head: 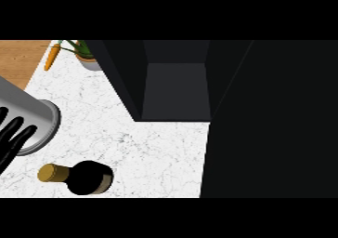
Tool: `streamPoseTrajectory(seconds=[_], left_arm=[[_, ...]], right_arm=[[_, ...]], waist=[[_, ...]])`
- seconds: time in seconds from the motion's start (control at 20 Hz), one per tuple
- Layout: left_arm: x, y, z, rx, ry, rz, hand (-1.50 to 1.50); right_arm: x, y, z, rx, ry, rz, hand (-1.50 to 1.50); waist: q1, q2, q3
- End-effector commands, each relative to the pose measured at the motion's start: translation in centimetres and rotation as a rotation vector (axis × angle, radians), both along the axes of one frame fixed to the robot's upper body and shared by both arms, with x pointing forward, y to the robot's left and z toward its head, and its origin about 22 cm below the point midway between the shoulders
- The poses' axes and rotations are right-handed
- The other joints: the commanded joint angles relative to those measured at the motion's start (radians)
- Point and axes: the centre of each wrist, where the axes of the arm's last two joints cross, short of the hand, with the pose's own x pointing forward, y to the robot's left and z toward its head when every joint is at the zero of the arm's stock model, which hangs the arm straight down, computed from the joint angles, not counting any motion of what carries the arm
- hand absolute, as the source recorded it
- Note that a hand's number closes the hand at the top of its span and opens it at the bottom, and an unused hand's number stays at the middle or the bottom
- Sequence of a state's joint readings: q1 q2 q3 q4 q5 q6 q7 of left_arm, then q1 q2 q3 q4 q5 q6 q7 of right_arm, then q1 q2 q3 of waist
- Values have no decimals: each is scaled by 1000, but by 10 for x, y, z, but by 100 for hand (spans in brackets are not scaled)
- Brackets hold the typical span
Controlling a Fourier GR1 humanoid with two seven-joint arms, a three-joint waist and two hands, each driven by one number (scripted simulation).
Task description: Pick up the wine, place it into the cabinet and close the cabinet
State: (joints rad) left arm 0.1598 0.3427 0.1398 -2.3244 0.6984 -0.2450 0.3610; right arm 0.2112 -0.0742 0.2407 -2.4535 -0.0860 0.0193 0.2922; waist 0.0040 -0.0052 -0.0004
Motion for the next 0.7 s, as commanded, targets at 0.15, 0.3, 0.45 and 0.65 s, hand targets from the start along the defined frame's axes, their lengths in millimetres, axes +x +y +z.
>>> streamPoseTrajectory(seconds=[0.15,0.3,0.45,0.65], left_arm=[[-31,-2,30,-51,-6,-74,-150],[-31,-2,35,-41,18,-55,-150],[-27,-1,32,-43,15,-43,-150],[-22,9,42,-24,16,-40,-150]], right_arm=[[-25,7,33,18,-6,2,-150],[-37,9,32,-1,7,-3,-150],[-34,11,35,5,1,6,-150],[-34,20,40,37,-11,-4,-150]], waist=[[9,-1,-1],[-1,-4,0],[-2,-2,0],[-1,-4,-1]])
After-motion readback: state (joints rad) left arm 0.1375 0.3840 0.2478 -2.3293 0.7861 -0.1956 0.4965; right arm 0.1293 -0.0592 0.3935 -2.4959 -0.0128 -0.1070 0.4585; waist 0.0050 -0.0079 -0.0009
